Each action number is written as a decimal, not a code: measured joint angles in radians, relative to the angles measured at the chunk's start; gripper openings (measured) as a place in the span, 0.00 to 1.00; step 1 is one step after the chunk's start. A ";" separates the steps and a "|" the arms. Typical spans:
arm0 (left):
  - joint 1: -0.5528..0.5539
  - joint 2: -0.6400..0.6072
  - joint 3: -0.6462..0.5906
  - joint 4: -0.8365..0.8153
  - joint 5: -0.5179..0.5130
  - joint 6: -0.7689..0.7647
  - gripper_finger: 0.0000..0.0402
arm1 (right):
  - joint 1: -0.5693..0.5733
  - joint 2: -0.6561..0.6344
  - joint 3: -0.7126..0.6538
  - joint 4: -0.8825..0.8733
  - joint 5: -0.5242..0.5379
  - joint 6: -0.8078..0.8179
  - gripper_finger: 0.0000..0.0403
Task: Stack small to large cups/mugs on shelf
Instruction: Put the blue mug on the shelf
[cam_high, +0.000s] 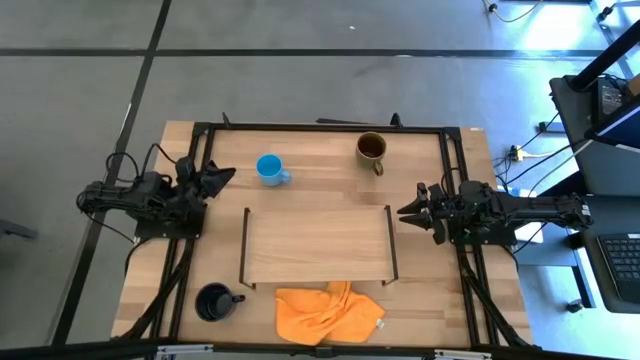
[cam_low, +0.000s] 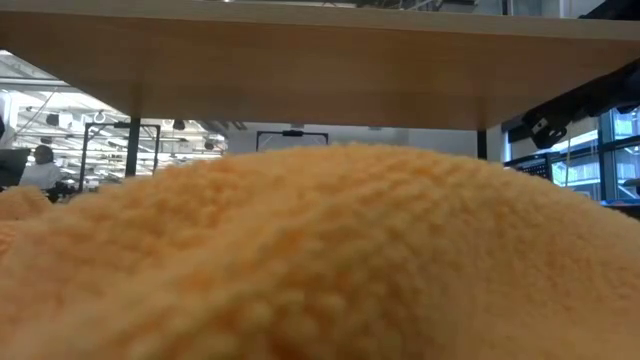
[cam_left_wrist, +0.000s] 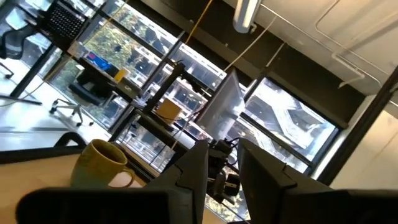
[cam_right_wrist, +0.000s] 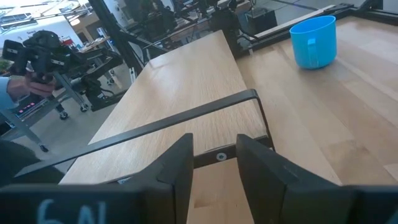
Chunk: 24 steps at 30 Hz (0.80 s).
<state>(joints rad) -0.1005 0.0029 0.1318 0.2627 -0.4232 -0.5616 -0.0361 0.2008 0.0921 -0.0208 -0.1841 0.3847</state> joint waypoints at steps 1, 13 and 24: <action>0.000 0.000 0.000 0.000 -0.002 -0.005 0.21 | 0.000 0.000 0.000 0.000 0.000 0.000 0.31; 0.000 0.017 0.083 -0.040 -0.006 0.151 0.21 | 0.000 0.000 0.000 0.000 0.000 0.000 0.31; 0.000 0.280 0.481 -1.042 0.114 0.121 0.21 | 0.000 0.000 0.000 0.000 0.000 0.000 0.31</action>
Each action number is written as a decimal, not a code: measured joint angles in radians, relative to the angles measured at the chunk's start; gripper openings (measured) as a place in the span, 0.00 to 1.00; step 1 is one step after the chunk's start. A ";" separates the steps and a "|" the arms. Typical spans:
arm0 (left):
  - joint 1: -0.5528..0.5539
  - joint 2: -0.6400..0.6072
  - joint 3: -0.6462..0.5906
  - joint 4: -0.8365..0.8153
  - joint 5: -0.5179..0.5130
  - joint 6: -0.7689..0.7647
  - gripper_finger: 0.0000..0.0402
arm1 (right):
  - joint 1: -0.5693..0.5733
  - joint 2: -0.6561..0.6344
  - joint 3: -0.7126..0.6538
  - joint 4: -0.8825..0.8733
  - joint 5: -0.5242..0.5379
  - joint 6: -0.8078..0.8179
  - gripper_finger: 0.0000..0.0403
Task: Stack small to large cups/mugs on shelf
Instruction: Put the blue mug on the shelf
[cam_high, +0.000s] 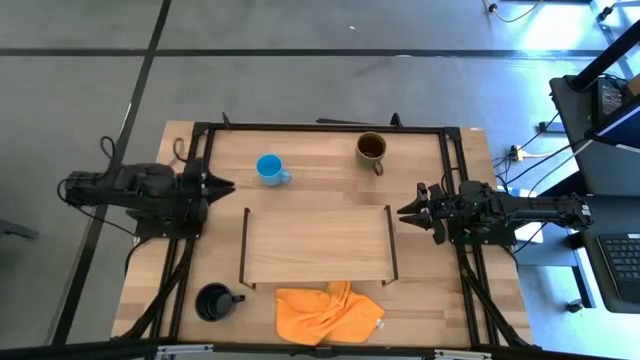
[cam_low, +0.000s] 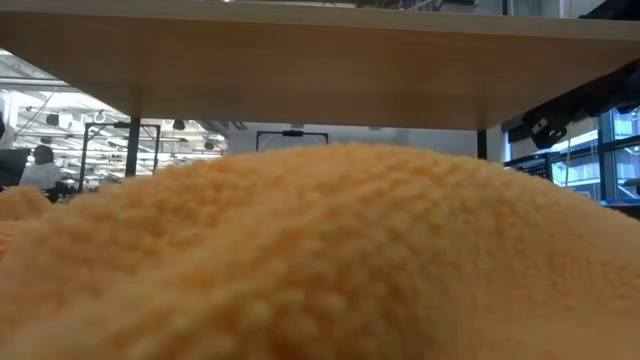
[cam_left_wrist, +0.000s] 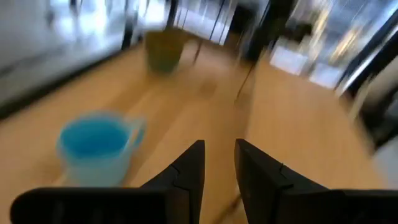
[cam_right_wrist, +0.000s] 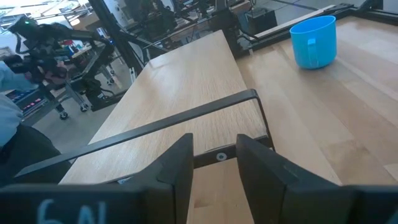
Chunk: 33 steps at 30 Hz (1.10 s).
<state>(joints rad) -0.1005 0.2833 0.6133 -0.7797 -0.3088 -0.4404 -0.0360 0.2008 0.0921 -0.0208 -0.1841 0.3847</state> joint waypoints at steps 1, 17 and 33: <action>0.000 0.035 0.028 -0.051 0.010 0.000 0.21 | 0.000 0.000 0.000 0.000 0.000 0.000 0.31; 0.320 0.518 0.205 -0.130 -0.034 0.004 0.21 | 0.000 0.000 0.000 0.000 0.000 0.000 0.31; 0.751 1.035 0.569 -0.260 0.266 0.201 0.21 | 0.000 0.000 0.000 0.000 0.000 0.000 0.31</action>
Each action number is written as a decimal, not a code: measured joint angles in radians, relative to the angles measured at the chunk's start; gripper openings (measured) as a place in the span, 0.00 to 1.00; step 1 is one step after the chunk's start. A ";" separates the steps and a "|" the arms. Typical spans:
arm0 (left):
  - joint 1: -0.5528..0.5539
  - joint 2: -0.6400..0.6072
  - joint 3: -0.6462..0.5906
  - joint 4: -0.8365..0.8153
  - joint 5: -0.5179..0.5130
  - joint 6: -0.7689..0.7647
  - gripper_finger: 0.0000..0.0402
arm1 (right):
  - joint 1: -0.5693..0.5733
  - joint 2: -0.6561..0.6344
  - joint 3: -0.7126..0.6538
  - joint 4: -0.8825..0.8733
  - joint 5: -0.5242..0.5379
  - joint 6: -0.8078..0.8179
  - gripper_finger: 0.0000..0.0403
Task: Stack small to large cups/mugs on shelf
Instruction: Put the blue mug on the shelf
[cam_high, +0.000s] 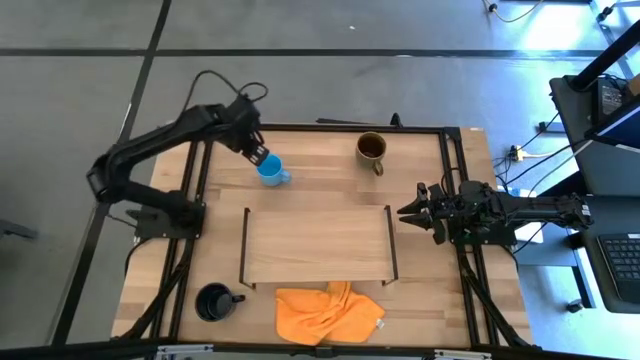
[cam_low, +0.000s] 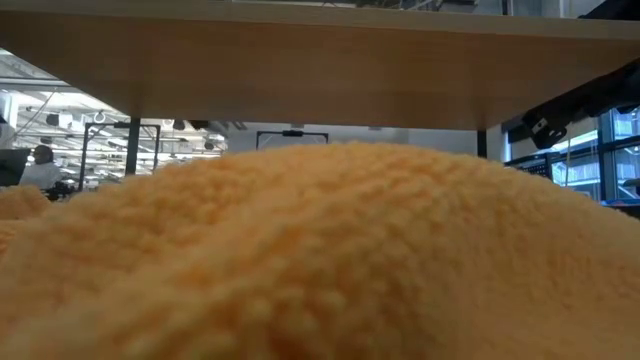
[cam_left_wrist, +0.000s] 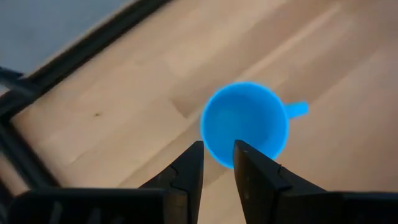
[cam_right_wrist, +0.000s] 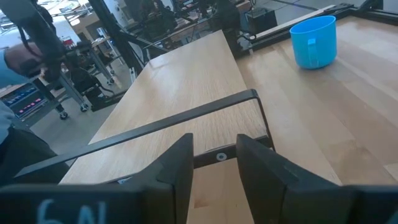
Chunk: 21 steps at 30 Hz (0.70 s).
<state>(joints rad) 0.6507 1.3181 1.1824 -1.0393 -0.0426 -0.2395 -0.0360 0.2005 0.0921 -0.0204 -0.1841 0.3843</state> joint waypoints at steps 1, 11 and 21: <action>-0.002 0.024 0.000 -0.002 0.018 0.031 0.21 | 0.000 0.000 0.000 0.000 0.000 0.000 0.31; -0.045 0.149 0.000 -0.015 -0.068 0.172 0.21 | 0.000 0.000 0.000 0.000 0.000 0.000 0.31; -0.007 0.184 0.000 0.060 0.007 0.143 0.21 | 0.000 0.000 0.000 0.000 0.000 0.000 0.31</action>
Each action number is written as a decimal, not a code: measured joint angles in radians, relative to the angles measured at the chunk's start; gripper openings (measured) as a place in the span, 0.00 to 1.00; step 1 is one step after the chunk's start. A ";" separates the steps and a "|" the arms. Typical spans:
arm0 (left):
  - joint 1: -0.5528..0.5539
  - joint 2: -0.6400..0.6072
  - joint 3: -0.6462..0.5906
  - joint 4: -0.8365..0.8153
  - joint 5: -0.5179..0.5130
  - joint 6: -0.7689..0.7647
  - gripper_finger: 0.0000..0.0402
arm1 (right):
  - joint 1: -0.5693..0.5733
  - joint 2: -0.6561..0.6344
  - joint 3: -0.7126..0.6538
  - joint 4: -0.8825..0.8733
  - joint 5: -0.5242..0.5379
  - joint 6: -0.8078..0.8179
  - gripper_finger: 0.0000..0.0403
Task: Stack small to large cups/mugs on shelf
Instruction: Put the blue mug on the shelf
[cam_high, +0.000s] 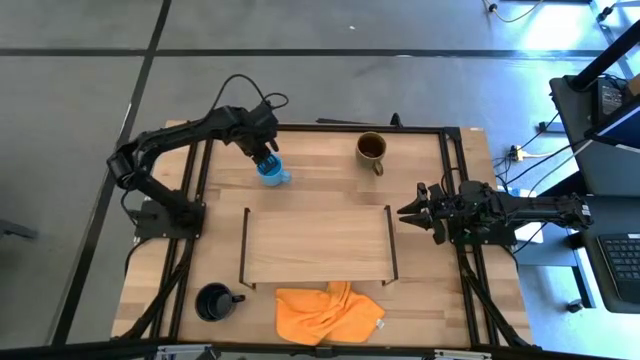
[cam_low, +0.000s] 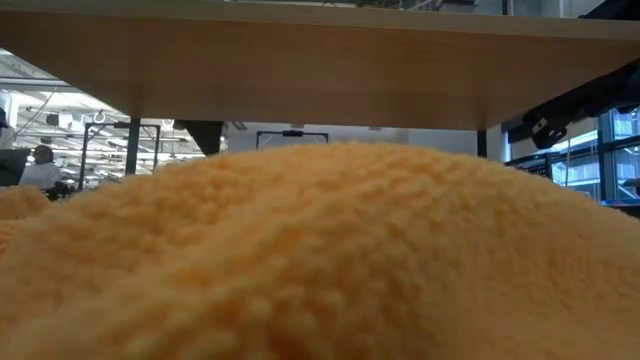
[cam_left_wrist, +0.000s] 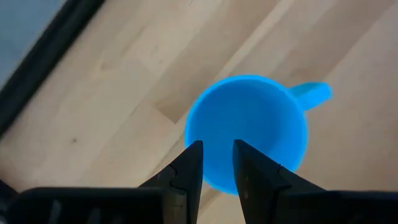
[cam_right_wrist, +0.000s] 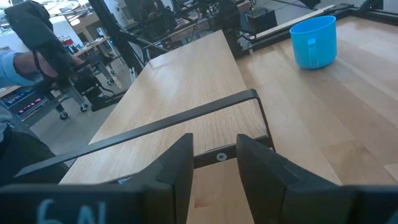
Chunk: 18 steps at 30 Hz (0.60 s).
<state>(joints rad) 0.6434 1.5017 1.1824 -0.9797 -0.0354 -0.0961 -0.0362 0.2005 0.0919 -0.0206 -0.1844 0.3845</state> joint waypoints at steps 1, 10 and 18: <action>0.007 0.010 -0.001 -0.005 0.000 -0.009 0.21 | 0.000 0.000 0.000 0.000 0.000 0.000 0.31; 0.020 0.057 -0.001 -0.002 -0.008 -0.017 0.21 | 0.000 0.000 0.000 0.000 0.000 0.000 0.31; 0.020 0.111 -0.001 -0.004 -0.053 0.005 0.21 | 0.000 0.000 0.000 0.000 0.000 0.000 0.31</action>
<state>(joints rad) 0.6632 1.6125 1.1816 -0.9841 -0.0880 -0.0915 -0.0360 0.2005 0.0920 -0.0208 -0.1841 0.3847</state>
